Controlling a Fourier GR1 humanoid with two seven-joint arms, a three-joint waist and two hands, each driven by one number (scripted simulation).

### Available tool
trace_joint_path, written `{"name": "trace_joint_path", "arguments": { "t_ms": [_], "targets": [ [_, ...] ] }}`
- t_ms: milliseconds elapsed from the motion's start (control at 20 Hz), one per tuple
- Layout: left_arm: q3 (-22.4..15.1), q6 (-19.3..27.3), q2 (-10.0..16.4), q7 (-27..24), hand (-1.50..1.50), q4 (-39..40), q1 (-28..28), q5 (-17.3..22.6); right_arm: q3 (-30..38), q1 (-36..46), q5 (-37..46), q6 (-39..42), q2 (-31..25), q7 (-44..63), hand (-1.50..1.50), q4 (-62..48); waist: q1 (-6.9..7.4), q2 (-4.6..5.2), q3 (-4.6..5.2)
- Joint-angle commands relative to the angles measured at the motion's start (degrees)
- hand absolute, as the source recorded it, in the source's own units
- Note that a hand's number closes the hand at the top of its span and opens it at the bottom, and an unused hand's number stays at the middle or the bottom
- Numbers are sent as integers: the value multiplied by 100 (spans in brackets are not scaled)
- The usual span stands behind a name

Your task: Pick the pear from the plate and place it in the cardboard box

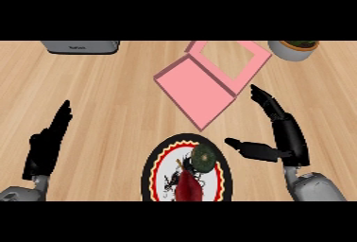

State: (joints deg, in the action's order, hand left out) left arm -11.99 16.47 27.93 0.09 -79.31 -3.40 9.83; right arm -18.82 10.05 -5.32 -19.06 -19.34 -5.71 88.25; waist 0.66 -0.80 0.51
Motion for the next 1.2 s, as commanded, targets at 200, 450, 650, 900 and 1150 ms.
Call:
{"name": "trace_joint_path", "arguments": {
  "t_ms": [200,450,650,900,1150],
  "targets": [
    [-119,146,-255,106,0,-178,-50,-411,-1137,-207,1511,-2054,1817,-216,-150,-130,-57,75,-49],
    [-159,230,-128,273,0,-566,228,-414,-1547,-56,2689,-1327,294,1253,-150,-22,-74,29,-29],
    [-122,125,-93,242,0,-715,351,-332,-1938,413,3224,-296,-131,2686,-150,332,-42,7,-18],
    [40,48,25,360,0,-686,252,-255,-2593,498,3207,1363,-664,4014,-150,955,-93,0,-16],
    [-144,212,-326,325,0,-587,82,-478,-2734,1246,2778,2674,3,5662,-150,1287,-47,65,-38]
  ]
}}
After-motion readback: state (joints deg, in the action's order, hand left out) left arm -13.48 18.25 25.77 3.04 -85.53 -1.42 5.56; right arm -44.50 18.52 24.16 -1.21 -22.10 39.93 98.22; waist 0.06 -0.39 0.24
